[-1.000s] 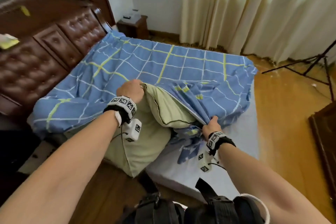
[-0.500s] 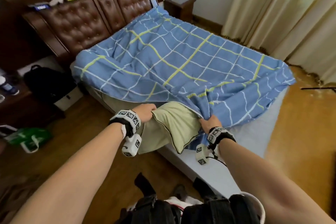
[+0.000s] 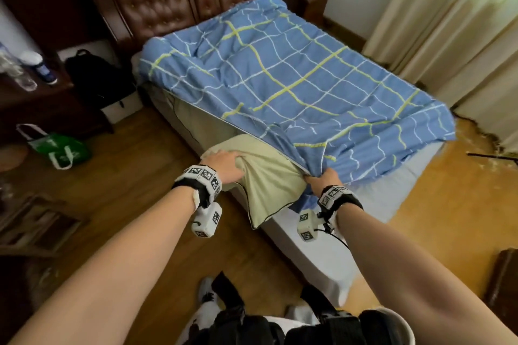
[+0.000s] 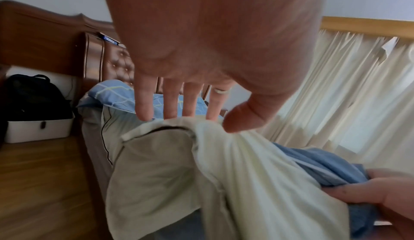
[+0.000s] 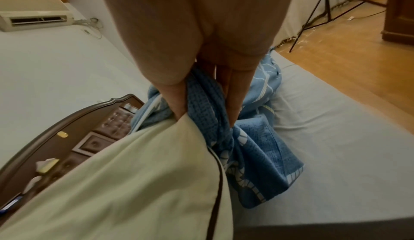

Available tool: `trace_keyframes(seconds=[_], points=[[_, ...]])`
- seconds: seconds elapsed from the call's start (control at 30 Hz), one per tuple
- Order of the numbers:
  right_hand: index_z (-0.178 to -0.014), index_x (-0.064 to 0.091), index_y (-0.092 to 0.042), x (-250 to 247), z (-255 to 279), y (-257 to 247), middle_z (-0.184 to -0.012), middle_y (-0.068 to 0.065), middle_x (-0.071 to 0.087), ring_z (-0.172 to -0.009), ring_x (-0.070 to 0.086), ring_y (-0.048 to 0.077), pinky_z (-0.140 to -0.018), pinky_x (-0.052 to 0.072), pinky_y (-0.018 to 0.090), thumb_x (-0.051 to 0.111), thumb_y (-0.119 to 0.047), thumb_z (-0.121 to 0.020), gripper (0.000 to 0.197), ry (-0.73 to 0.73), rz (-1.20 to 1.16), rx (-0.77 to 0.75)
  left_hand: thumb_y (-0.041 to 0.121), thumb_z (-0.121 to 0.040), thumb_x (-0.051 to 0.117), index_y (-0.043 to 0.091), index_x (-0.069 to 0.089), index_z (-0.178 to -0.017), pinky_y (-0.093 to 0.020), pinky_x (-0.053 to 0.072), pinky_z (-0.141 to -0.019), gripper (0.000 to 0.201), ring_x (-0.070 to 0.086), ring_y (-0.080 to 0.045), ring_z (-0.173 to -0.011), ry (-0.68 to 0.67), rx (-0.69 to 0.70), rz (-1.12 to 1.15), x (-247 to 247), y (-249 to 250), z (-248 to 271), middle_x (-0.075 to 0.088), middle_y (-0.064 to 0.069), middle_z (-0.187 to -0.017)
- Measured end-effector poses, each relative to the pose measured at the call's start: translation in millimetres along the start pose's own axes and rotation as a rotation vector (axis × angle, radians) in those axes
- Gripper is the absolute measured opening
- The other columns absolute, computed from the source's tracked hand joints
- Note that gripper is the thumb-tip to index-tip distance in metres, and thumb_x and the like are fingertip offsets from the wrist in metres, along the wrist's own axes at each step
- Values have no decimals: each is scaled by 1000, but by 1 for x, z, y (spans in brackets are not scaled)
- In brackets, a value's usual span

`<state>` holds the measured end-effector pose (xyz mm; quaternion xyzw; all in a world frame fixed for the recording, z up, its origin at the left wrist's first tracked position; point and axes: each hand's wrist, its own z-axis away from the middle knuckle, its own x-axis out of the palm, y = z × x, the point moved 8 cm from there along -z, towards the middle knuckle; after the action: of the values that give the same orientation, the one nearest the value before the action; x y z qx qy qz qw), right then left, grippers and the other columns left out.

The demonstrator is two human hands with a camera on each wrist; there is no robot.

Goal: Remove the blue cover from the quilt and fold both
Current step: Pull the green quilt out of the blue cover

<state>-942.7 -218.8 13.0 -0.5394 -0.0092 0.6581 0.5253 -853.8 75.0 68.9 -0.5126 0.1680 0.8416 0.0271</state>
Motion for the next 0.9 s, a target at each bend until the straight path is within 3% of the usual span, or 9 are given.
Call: trace_keyframes(seconds=[0.13,0.3,0.4,0.53,0.6,0.67,0.73,0.8,0.9], points=[[-114,57,-9,-17,6,12,-97,8,62,-91,61,30,-74,44,33,72,-30,-82,41,-64,7,-135,54,-74,62,27,40,-144,-47,38,-104,79,37,-29,-134,63,-8,-99,20,61,21,39,-5,-147],[-111,58,-10,-42,4,38,-98,7,64,-89,61,28,-76,48,34,74,-39,-79,46,-129,26,-227,65,-64,70,25,27,-146,-55,27,-107,101,13,-28,-143,158,-47,-287,61,139,41,13,-7,-157],[-105,61,-10,-53,6,47,-96,9,68,-91,64,30,-76,50,35,75,-39,-78,42,-178,8,-274,67,-60,75,22,12,-150,-60,30,-106,118,15,-32,-142,101,-128,-172,79,162,42,12,-10,-155],[-94,63,-10,-72,2,33,-84,5,67,-82,64,25,-67,43,30,77,-42,-77,39,-200,8,-372,61,-61,81,15,-7,-154,-53,25,-115,136,13,-45,-142,-14,-198,-24,91,182,22,-3,-18,-158],[-88,61,-12,-79,1,26,-76,0,63,-76,61,22,-65,41,29,78,-44,-76,38,-200,53,-410,62,-59,82,11,0,-153,-50,26,-114,135,21,-44,-141,-51,-196,-5,99,192,9,12,-21,-156],[-85,59,-12,-81,0,22,-73,0,62,-74,61,22,-64,43,32,79,-42,-76,37,-217,92,-419,61,-56,83,6,23,-145,-43,37,-108,121,40,-38,-132,-55,-173,50,106,201,-2,39,-19,-144],[-88,59,-10,-85,-3,15,-78,4,64,-77,62,24,-67,48,35,81,-43,-74,42,-216,133,-423,50,-66,79,6,46,-130,-36,47,-91,84,57,-34,-117,-49,-105,83,105,212,-13,57,-15,-128],[-83,51,-13,-88,-8,11,-73,0,55,-68,53,18,-59,40,30,82,-41,-75,42,-211,172,-422,37,-82,69,8,59,-117,-34,49,-82,47,63,-34,-108,-14,-46,49,95,219,-20,64,-15,-118],[-78,42,-19,-87,-15,8,-71,-8,45,-63,43,11,-52,30,23,81,-34,-78,42,-227,224,-424,19,-90,56,8,64,-111,-35,50,-82,25,63,-34,-107,60,-29,-80,76,216,-28,66,-15,-117]])
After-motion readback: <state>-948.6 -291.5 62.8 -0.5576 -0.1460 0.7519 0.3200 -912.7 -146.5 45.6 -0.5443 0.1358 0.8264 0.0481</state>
